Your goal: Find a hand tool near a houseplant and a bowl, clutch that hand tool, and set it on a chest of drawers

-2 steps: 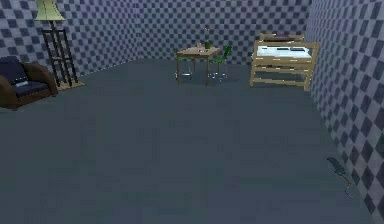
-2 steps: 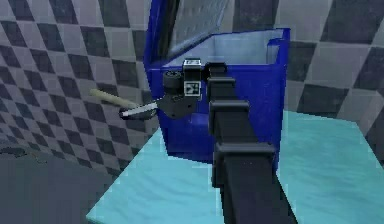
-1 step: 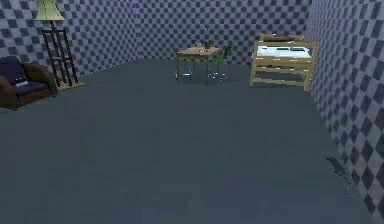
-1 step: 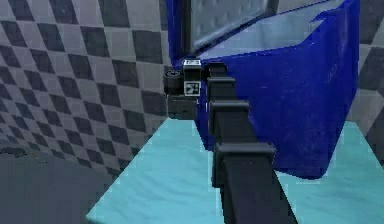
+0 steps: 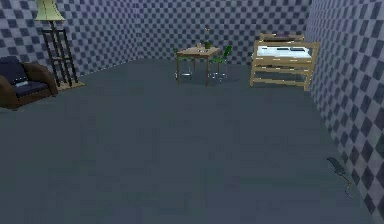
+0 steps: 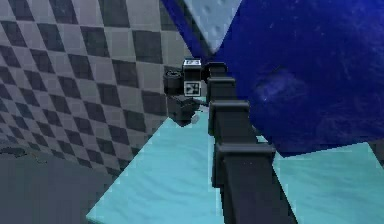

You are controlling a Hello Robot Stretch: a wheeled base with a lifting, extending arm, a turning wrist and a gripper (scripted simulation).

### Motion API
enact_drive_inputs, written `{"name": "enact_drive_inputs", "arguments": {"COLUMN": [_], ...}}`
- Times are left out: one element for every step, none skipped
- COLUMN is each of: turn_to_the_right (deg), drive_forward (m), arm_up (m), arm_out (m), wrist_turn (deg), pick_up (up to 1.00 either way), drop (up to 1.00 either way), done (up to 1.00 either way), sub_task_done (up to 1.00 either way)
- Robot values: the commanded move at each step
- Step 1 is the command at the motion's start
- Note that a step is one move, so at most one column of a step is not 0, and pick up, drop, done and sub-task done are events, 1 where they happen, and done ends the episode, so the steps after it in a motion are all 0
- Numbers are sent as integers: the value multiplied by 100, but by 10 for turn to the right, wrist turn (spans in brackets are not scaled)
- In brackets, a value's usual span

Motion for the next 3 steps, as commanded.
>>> {"name": "enact_drive_inputs", "arguments": {"turn_to_the_right": [0, 0, 0], "drive_forward": [0, 0, 0], "arm_up": [0, -12, 0], "arm_out": [0, 0, 0], "wrist_turn": [30, 0, 0], "pick_up": [0, 0, 0], "drop": [0, 0, 100], "done": [0, 0, 0], "sub_task_done": [0, 0, 0]}}
